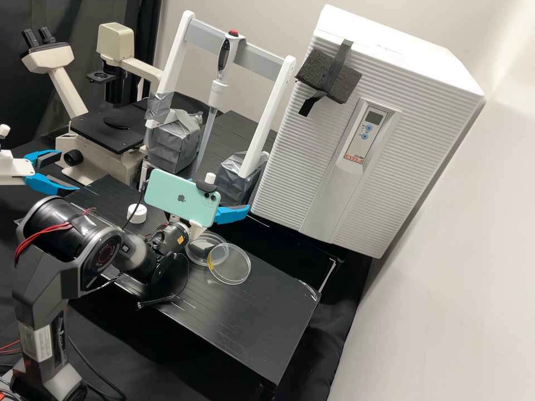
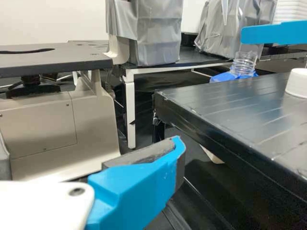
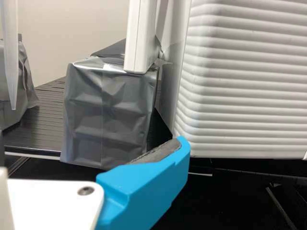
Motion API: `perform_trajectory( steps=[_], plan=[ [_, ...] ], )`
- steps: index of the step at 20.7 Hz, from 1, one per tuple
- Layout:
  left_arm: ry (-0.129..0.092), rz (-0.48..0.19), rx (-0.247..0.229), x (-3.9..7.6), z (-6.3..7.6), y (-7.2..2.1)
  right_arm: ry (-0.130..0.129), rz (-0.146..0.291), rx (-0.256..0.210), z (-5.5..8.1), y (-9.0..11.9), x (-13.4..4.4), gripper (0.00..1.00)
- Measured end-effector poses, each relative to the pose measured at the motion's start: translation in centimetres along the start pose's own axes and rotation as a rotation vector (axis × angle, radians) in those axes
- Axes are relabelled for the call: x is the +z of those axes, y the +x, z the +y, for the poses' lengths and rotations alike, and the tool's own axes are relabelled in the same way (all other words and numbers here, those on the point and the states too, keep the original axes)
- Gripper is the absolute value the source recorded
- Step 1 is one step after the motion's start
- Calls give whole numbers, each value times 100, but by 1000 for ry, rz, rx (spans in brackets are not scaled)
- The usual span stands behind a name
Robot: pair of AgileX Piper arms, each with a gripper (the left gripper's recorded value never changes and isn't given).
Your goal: Close the bottle
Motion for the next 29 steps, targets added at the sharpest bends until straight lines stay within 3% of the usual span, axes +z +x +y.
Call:
perform_trajectory(
  steps=[11,13,16,18,20,23,25,29],
  plan=[
    [3,-1,5,-4,14,12,-5,12,-4,13,-71,-18,100],
    [5,-2,9,-6,23,19,-7,62,-14,30,-163,-57,100],
    [4,-2,7,-7,19,20,-6,217,-23,61,-316,-183,100],
    [4,-2,7,-7,19,20,-5,324,-61,35,-412,-257,100],
    [4,-2,7,-7,19,20,-14,400,-126,-38,-497,-278,100],
    [4,-2,7,-7,19,20,-55,425,-248,-173,-612,-203,100],
    [4,-2,7,-7,19,20,-75,420,-288,-204,-664,-136,100],
    [14,-13,11,-4,38,39,-89,403,-341,-211,-781,-36,100]
  ],
)
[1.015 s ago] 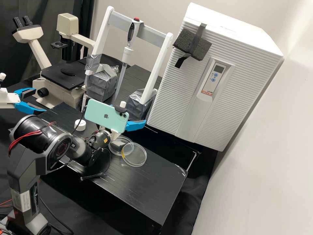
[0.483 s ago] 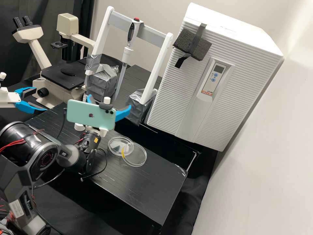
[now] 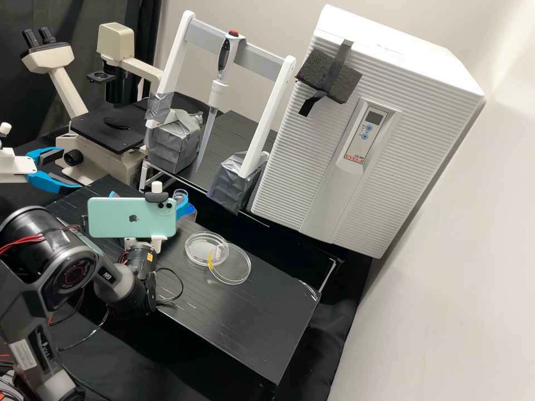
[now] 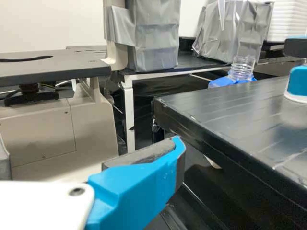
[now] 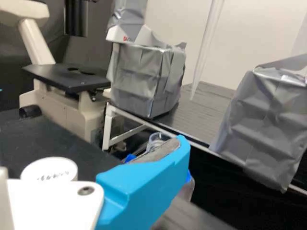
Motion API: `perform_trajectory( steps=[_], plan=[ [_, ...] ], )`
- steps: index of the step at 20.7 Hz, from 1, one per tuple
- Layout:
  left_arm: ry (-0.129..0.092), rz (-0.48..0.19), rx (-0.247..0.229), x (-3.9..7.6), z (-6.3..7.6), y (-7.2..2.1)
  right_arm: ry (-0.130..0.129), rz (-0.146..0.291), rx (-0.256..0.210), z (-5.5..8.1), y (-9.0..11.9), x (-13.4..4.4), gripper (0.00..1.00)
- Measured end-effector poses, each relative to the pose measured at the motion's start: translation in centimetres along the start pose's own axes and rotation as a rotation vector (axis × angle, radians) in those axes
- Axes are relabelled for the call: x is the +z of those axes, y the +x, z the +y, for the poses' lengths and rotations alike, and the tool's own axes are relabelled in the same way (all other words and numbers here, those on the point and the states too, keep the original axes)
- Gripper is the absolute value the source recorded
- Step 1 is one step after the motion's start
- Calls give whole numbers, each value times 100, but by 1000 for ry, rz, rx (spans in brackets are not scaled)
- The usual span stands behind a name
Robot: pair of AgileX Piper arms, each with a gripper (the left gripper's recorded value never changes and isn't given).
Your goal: Close the bottle
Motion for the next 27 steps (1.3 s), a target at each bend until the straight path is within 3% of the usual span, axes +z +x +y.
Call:
perform_trajectory(
  steps=[8,16,19,20,22,27],
  plan=[
    [1,-2,-1,2,-1,0,-6,43,-55,11,-166,-114,100],
    [8,-6,9,-11,25,34,56,36,-118,-80,-209,-68,100],
    [8,-6,9,-11,25,34,90,29,-127,-100,-201,-40,100],
    [8,-6,9,-11,25,34,97,27,-129,-105,-199,-33,0],
    [8,-6,9,-11,25,34,115,24,-129,-106,-200,-27,0],
    [8,-6,9,-11,25,34,126,16,-123,-96,-209,-13,0]
  ],
)
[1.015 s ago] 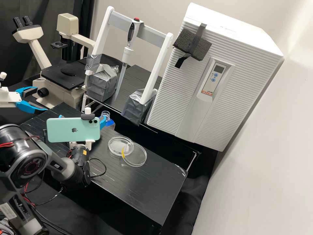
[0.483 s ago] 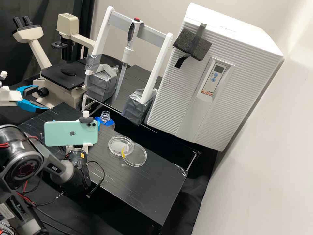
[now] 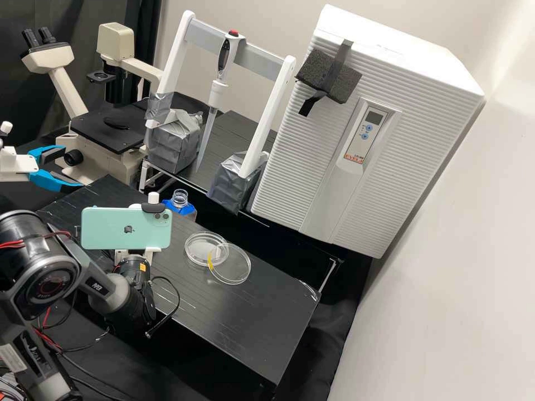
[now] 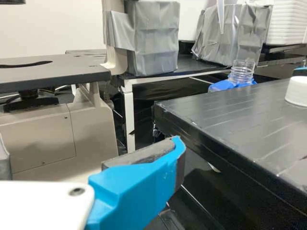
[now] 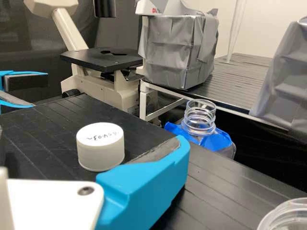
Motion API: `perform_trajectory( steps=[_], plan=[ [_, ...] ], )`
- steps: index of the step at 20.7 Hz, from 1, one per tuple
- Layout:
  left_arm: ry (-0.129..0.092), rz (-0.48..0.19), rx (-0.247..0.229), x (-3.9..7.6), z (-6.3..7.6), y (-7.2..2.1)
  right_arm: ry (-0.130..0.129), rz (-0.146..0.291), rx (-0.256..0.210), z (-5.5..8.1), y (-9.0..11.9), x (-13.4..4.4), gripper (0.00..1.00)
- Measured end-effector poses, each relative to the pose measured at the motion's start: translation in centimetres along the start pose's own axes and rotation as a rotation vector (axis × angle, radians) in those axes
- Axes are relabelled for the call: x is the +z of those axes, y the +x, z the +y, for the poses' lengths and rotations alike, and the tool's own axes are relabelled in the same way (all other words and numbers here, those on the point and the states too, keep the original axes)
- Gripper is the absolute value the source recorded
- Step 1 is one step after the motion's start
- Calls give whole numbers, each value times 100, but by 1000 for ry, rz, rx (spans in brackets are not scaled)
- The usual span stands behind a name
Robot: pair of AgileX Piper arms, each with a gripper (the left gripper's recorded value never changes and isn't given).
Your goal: Close the bottle
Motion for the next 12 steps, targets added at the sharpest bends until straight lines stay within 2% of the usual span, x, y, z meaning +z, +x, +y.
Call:
perform_trajectory(
  steps=[12],
  plan=[
    [0,0,0,0,0,0,-1,-12,14,28,-17,22,0]
  ],
)
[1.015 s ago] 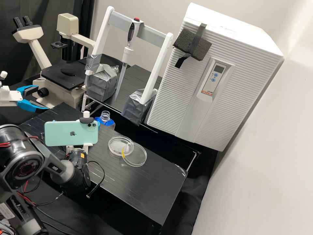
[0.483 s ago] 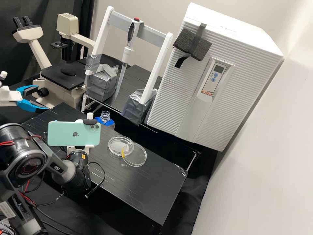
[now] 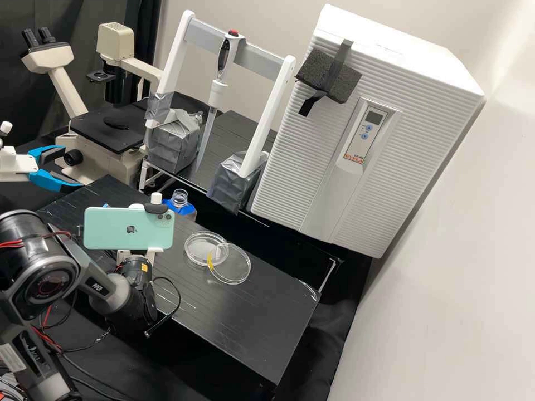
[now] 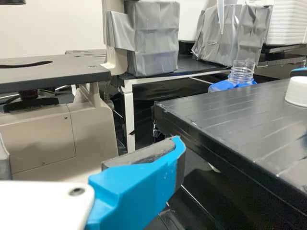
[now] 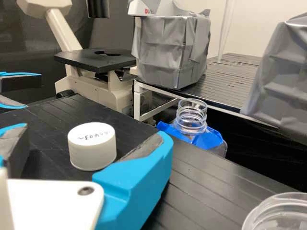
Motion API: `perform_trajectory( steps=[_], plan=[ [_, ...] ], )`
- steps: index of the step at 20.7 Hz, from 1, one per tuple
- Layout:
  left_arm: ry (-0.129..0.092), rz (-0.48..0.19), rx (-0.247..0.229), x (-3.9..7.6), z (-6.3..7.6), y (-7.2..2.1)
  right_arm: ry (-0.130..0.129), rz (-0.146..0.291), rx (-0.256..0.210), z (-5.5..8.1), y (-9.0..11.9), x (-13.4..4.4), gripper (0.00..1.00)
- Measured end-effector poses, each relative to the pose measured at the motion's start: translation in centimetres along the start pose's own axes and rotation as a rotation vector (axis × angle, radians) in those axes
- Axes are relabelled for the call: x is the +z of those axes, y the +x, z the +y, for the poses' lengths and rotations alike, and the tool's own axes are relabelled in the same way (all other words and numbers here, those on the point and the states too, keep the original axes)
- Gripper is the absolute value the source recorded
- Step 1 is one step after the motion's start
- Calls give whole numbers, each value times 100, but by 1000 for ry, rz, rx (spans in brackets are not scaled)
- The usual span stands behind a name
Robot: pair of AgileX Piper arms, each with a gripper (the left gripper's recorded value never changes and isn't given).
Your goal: Close the bottle
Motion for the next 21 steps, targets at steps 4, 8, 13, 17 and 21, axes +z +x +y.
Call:
perform_trajectory(
  steps=[4,8,13,17,21],
  plan=[
    [0,0,0,0,0,0,-7,3,4,23,9,-2,0],
    [0,0,0,0,0,0,-7,3,4,23,9,-2,0],
    [0,0,0,0,0,0,-57,-1,22,87,18,8,0],
    [0,0,0,0,0,0,-57,-6,28,97,20,13,0],
    [0,0,0,0,0,0,-55,-9,35,105,18,17,0]
  ],
)
